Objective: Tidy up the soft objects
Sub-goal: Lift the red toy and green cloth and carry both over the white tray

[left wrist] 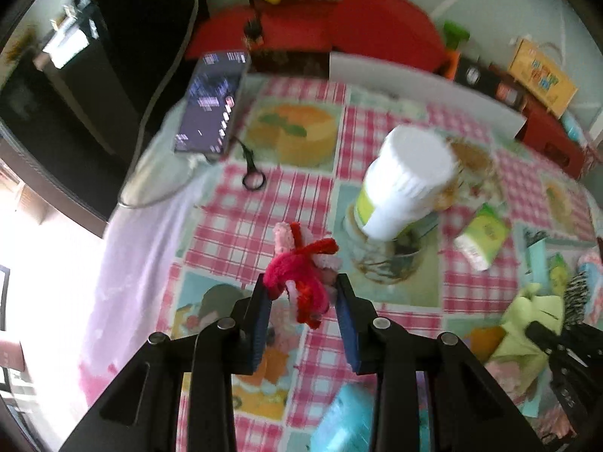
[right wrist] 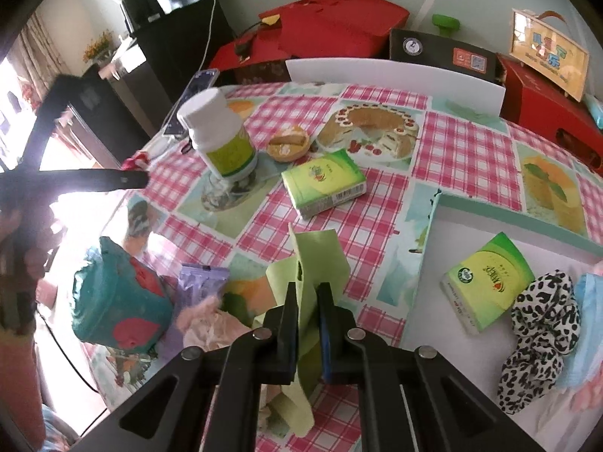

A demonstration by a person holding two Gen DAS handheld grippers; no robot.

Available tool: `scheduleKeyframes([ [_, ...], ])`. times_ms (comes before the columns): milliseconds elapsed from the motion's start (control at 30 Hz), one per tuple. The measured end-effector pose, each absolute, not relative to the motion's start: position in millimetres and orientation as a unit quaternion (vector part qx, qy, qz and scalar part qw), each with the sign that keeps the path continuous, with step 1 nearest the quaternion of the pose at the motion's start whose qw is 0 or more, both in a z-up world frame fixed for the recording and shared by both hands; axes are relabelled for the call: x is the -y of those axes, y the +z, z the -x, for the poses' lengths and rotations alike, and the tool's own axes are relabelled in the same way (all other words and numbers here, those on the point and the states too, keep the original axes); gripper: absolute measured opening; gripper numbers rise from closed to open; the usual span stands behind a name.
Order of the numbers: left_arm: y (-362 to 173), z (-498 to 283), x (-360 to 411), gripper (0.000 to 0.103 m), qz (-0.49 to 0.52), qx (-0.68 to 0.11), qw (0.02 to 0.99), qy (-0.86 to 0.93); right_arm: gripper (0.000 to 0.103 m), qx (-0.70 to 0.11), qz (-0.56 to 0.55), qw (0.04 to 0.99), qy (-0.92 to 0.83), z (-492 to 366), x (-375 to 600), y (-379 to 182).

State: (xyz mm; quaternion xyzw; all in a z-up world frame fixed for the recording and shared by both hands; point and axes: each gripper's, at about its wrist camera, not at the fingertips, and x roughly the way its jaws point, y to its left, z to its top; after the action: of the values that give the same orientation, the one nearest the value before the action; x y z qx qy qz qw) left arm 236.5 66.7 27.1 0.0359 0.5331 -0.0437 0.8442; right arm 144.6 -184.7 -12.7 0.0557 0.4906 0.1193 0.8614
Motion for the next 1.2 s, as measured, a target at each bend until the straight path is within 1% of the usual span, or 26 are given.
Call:
scheduleKeyframes([
  [167, 52.9, -199.4, -50.3, 0.034, -0.005, -0.506, 0.861, -0.057, 0.01, -0.478, -0.076, 0.866, 0.125, -141.2, 190.8, -0.2],
  [467, 62.3, -168.6, -11.8, 0.034, 0.004, -0.52, 0.852, -0.065, 0.01, -0.449, -0.116, 0.875, 0.137, -130.6, 199.2, 21.9],
  [700, 71.6, -148.2, -0.3, 0.035, 0.016, -0.524, 0.85, -0.052, 0.01, -0.419, -0.145, 0.885, 0.141, -121.2, 209.9, 39.0],
  [833, 78.7, -133.1, 3.4, 0.035, 0.04, -0.527, 0.848, -0.046, 0.01, -0.397, -0.16, 0.891, 0.152, -110.9, 218.1, 53.0],
  [1200, 100.1, -113.8, 44.9, 0.035, 0.022, -0.51, 0.859, -0.052, 0.01, -0.333, -0.174, 0.918, 0.13, -77.3, 255.4, 98.0],
])
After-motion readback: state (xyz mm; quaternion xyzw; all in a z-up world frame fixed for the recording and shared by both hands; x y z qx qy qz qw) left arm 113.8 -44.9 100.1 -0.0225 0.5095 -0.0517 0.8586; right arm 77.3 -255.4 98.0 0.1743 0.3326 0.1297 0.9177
